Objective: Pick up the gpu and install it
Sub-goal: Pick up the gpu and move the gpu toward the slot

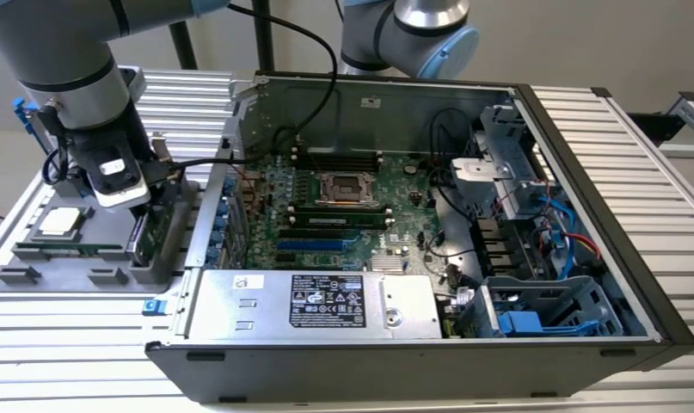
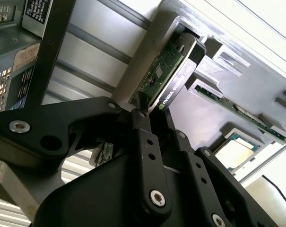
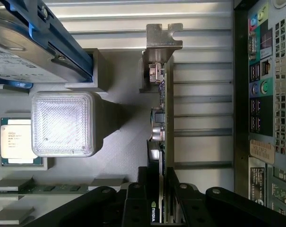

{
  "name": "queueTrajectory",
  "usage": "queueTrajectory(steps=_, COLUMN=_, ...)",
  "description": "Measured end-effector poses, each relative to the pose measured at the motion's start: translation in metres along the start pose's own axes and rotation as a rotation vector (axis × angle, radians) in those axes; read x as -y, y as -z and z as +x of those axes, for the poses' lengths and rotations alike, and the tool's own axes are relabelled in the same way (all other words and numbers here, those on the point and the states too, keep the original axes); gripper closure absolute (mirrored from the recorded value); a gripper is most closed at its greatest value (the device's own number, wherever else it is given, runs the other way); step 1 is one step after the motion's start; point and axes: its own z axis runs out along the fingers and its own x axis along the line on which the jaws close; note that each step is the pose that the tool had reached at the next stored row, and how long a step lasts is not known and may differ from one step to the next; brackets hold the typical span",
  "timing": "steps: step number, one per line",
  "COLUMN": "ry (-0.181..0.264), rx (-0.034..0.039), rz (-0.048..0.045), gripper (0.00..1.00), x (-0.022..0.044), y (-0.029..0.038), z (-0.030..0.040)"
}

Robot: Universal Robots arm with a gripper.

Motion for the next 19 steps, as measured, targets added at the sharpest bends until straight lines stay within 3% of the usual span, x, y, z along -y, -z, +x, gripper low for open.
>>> queueTrajectory(steps=16, ry=0.000, rx=-0.0001, rz=-0.0078, gripper=1.00, x=0.0000, y=0.0002, z=0.0000)
queueTrajectory(steps=19, ry=0.001, rx=-0.0004, rz=-0.0085, gripper=1.00, x=-0.0001, y=0.0029, z=0.0000)
